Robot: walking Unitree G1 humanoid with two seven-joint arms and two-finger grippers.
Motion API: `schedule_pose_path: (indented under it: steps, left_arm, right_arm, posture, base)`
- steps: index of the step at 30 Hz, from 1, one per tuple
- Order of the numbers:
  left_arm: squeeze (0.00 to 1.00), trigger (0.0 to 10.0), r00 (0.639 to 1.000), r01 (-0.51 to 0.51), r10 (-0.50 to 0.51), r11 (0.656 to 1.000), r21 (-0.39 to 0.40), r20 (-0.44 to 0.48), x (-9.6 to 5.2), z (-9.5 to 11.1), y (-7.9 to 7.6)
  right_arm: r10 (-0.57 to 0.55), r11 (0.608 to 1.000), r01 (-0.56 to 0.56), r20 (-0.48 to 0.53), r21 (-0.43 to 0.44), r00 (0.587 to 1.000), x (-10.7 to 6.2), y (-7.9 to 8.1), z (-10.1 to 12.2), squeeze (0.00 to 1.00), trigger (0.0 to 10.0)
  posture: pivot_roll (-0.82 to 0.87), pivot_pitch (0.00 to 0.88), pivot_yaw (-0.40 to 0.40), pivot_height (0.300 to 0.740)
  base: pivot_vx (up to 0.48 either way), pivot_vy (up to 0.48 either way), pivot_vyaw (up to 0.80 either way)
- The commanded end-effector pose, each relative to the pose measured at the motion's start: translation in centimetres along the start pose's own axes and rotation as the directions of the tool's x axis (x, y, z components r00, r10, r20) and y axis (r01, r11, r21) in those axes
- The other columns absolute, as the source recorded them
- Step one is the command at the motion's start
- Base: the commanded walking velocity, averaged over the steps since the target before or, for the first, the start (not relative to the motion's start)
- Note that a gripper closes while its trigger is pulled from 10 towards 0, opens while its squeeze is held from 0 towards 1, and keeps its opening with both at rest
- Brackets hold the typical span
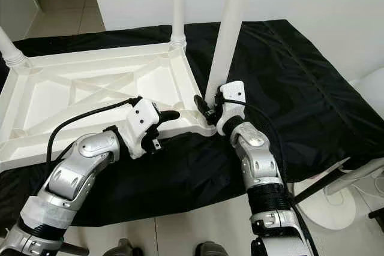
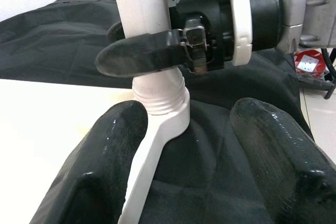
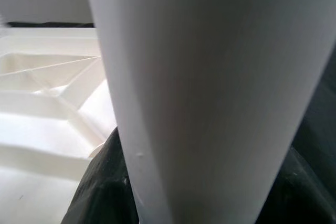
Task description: Building children table
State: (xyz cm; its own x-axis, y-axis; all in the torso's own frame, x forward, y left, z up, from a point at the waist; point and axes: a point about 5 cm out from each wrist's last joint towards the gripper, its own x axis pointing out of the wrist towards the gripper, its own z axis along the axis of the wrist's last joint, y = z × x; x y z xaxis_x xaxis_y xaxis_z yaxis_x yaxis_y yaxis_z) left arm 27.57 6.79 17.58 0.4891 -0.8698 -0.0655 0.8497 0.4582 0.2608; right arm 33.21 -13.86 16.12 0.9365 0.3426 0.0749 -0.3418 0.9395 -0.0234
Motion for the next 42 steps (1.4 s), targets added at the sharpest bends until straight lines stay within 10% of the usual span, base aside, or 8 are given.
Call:
schedule_pose_path:
  steps: [1,20,23,24,34,36,37,42]
  left_arm:
    - [0.00,10.0,1.000,0.008,-0.008,1.000,-0.004,-0.003,-0.1,-0.1,-0.2]
    - [0.00,10.0,1.000,0.017,-0.017,1.000,-0.015,0.001,0.1,-0.1,-0.8]
    - [0.00,10.0,1.000,0.015,-0.015,1.000,-0.015,0.001,0.1,-0.1,-0.8]
    - [0.00,10.0,1.000,0.014,-0.014,1.000,-0.016,0.002,0.1,-0.1,-0.8]
    - [0.00,10.0,1.000,0.016,-0.016,1.000,-0.019,0.004,0.2,0.0,-0.9]
    - [0.00,10.0,1.000,0.016,-0.016,1.000,-0.020,0.005,0.3,0.0,-0.9]
    - [0.00,10.0,1.000,0.016,-0.016,1.000,-0.020,0.006,0.3,0.0,-1.0]
    - [0.00,10.0,1.000,0.018,-0.018,1.000,-0.020,0.008,0.3,0.0,-0.9]
  right_arm:
    - [-0.088,0.994,0.091,-0.042,0.062,0.995,-0.5,-0.9,-1.0,0.00,10.0]
    - [-0.395,0.915,0.401,-0.110,0.039,0.912,-1.7,2.8,-3.1,0.00,10.0]
    - [-0.403,0.912,0.409,-0.107,0.042,0.909,-1.7,2.6,-3.0,0.35,10.0]
    - [-0.405,0.911,0.411,-0.103,0.045,0.909,-1.8,2.5,-2.9,1.00,10.0]
    - [-0.283,0.957,0.286,-0.056,0.043,0.957,-2.4,0.8,-2.5,1.00,10.0]
    - [-0.213,0.976,0.214,-0.043,0.028,0.976,-2.5,0.4,-2.2,0.74,10.0]
    - [-0.181,0.983,0.182,-0.042,0.024,0.983,-2.5,0.3,-2.1,0.00,10.0]
    - [-0.048,0.999,0.048,-0.007,-0.011,0.999,-2.4,-0.5,-1.1,0.00,10.0]
  posture:
    - [-0.07,0.047,0.021,0.740]
    - [-0.07,0.047,0.009,0.740]
    - [-0.06,0.046,0.008,0.740]
    - [-0.07,0.045,0.007,0.740]
    - [-0.07,0.045,0.005,0.740]
    - [-0.07,0.045,0.007,0.740]
    - [-0.08,0.044,0.007,0.740]
    - [-0.08,0.043,0.011,0.740]
  base:
    - [0.000,0.000,0.00]
    - [0.000,0.000,0.00]
    - [0.000,0.000,0.00]
    - [0.000,0.000,0.00]
    - [0.000,0.000,0.00]
    - [0.000,0.000,0.00]
    - [0.000,0.000,0.00]
    - [0.000,0.000,0.00]
